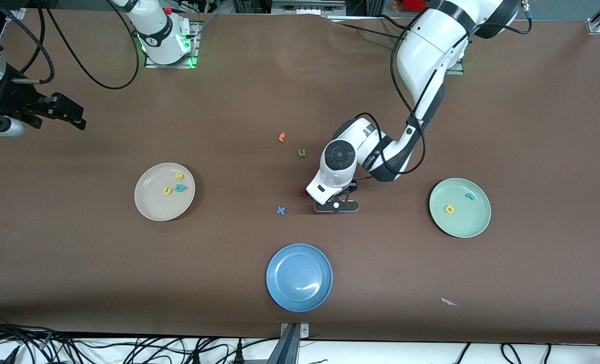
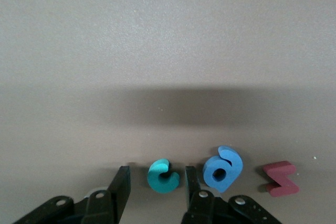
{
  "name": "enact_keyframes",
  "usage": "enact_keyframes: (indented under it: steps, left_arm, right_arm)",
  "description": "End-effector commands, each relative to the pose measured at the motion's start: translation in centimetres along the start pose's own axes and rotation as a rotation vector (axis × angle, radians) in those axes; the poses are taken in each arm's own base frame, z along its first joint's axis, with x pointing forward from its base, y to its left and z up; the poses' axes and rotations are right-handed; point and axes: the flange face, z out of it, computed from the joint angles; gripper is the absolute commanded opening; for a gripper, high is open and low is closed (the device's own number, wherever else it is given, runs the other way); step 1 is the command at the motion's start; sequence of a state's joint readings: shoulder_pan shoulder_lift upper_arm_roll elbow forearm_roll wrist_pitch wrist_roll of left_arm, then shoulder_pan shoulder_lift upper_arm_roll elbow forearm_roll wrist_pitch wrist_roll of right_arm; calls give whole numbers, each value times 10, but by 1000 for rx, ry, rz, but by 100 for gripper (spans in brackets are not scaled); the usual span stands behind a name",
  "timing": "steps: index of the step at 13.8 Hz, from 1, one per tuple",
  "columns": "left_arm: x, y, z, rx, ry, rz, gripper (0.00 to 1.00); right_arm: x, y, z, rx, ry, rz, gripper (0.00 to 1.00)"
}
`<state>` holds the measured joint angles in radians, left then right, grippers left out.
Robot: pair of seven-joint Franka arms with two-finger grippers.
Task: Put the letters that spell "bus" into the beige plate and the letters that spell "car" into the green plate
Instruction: 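Lower the left gripper onto the teal c and grasp it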
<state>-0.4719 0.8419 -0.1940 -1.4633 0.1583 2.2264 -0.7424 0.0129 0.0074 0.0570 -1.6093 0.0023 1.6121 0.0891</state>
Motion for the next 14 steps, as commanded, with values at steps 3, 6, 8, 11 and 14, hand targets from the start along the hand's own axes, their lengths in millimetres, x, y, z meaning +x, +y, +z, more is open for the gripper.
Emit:
enact_keyframes:
  steps: [3,6,8,11,14]
  left_arm:
    - [0,0,5,23,-3,-7,49]
    - [-1,1,4,19,-5,-10,47]
    - [-1,1,4,18,-6,-12,41]
    - [-3,3,5,19,-7,-36,34]
    - [-4,4,6,20,-8,-35,30]
  right_arm:
    - [-1,-5,-4,15,2,-25,100]
    - [0,-10,-3,15,6,-34,100]
    - [-1,-10,-2,15,0,-34,100]
    - [-2,-9,-4,15,0,-32,100]
    - [-2,-10,-5,15,2,-34,100]
